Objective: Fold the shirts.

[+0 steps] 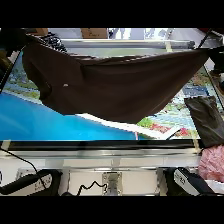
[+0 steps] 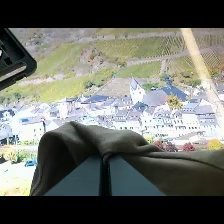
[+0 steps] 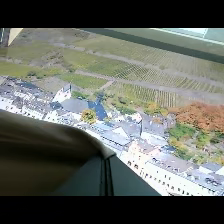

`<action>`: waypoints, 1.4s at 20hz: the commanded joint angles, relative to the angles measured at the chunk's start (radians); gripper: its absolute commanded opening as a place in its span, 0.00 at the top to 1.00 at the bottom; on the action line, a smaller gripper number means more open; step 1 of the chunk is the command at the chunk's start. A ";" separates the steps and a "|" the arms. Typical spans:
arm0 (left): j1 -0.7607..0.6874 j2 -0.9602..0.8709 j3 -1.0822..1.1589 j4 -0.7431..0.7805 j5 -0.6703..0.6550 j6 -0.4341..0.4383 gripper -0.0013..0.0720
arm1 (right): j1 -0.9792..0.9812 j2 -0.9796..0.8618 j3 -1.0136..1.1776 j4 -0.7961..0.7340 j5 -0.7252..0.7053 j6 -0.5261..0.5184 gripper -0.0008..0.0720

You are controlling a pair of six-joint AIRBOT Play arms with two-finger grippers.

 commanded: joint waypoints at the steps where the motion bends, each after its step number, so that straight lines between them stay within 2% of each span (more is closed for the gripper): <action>1: 0.000 -0.009 0.000 0.000 0.003 0.000 0.97 | -0.001 -0.051 0.001 0.097 0.023 -0.011 0.96; 6: 0.000 -0.001 0.001 -0.017 0.004 0.000 0.97 | -0.001 -0.050 0.002 0.108 0.026 -0.025 0.96; 9: 0.000 0.064 0.001 -0.080 0.024 0.022 0.97 | -0.001 -0.005 0.002 0.101 0.018 -0.025 0.96; 16: 0.000 0.349 0.009 -0.044 0.016 0.053 0.97 | -0.001 0.293 0.057 0.014 0.008 -0.024 0.96; 21: 0.000 0.516 0.014 -0.043 0.010 0.061 0.97 | 0.020 0.460 0.167 -0.114 0.030 0.013 0.96; 25: 0.000 0.549 0.013 -0.008 0.024 0.061 0.97 | 0.089 0.450 0.212 -0.233 0.022 0.058 0.97; 28: 0.000 0.507 0.012 0.035 0.013 0.060 0.97 | 0.105 0.362 0.211 -0.268 0.072 0.081 0.97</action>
